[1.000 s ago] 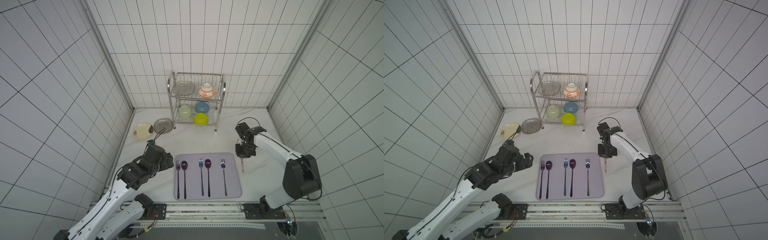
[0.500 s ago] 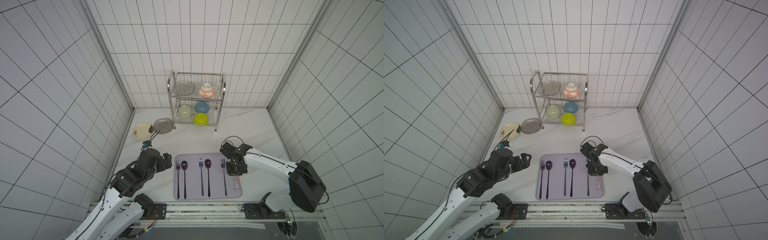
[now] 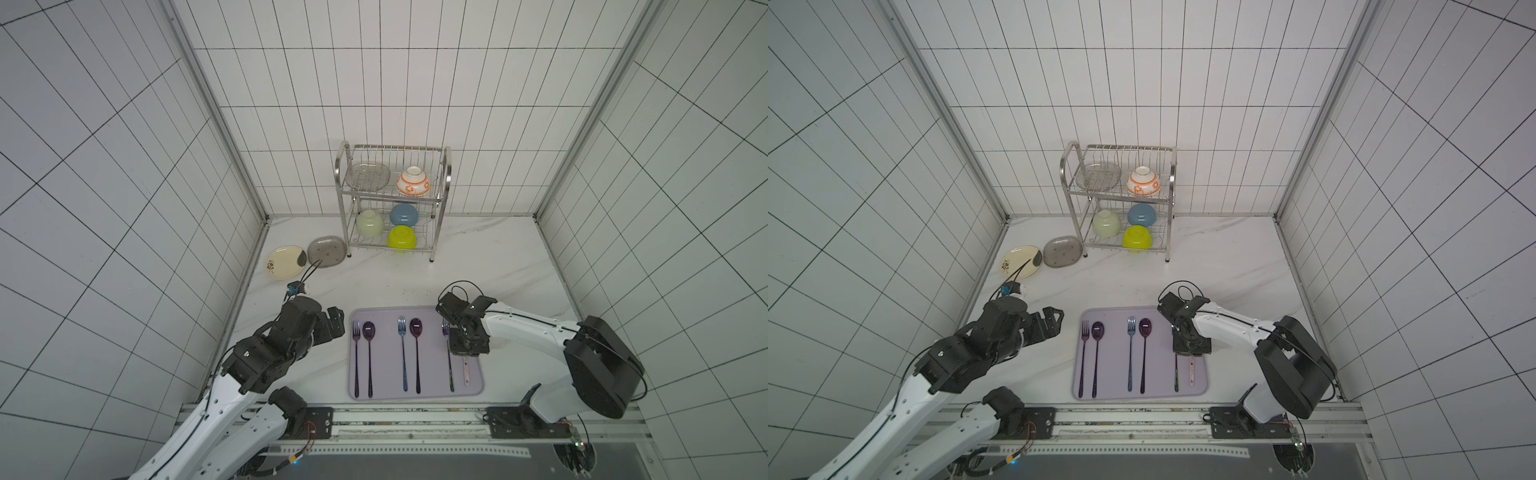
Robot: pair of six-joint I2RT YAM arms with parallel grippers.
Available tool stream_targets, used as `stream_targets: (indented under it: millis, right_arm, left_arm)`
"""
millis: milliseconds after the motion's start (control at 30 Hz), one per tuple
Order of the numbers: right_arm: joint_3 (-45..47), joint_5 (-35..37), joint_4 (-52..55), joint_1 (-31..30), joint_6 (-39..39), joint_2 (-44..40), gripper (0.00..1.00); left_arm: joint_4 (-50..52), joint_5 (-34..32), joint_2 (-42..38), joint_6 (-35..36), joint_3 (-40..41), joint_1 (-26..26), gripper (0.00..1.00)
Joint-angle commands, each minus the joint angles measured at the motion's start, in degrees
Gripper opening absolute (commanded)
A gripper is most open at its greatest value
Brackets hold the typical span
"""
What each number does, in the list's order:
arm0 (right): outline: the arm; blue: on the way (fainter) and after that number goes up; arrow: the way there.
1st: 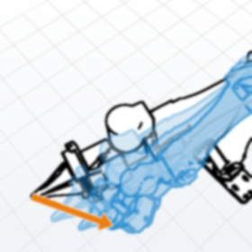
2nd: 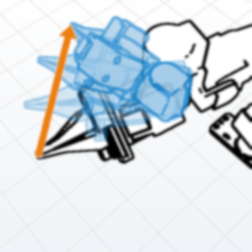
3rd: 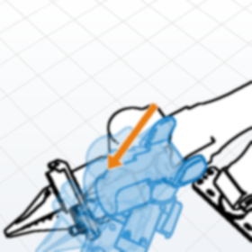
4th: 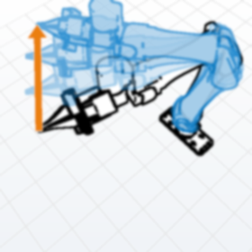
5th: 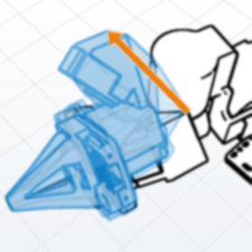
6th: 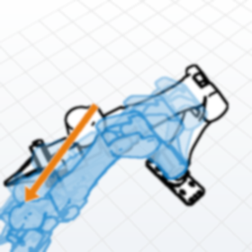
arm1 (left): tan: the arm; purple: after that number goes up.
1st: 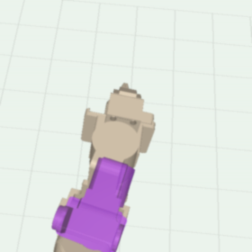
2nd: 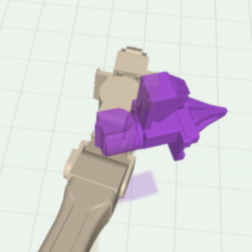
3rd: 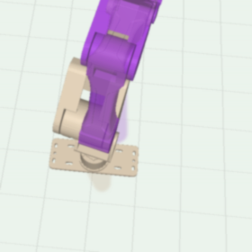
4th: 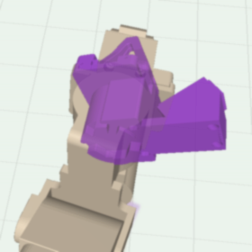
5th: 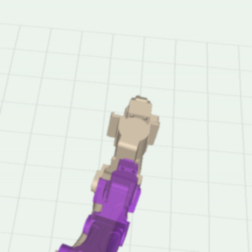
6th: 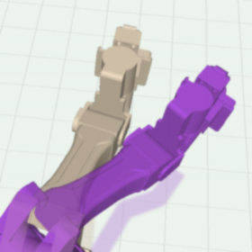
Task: Set the spoon and fork side by side
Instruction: Place the spoon on the tray.
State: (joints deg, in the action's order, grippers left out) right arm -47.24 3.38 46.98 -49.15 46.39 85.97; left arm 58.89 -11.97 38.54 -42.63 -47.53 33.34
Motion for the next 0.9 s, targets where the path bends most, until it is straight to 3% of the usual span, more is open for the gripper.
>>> stream_targets:
  millis: [0, 467, 600, 700, 867]
  right_arm:
    - [0.8, 0.4, -0.3, -1.6, 1.4, -0.5, 0.04]
    - [1.7, 1.7, -0.7, -2.5, -0.5, 1.3, 0.05]
    - [1.5, 1.6, -0.7, -2.5, -1.0, 2.1, 0.12]
    - [1.4, 1.7, -0.5, -2.5, -1.2, 2.0, 0.23]
    - [0.3, 2.2, 0.8, -2.5, -1.9, 1.1, 0.29]
  left_arm:
    - [-1.0, 0.1, 0.2, 0.3, 0.5, 0.4, 0.98]
    - [-0.9, 0.0, 0.3, 0.3, 0.4, 0.8, 0.98]
    - [-0.9, -0.2, 0.3, 0.2, 0.4, 0.8, 0.98]
    - [-0.8, -0.3, 0.3, 0.1, 0.4, 0.9, 0.98]
    - [-0.8, -0.3, 0.2, 0.0, 0.4, 0.9, 0.98]
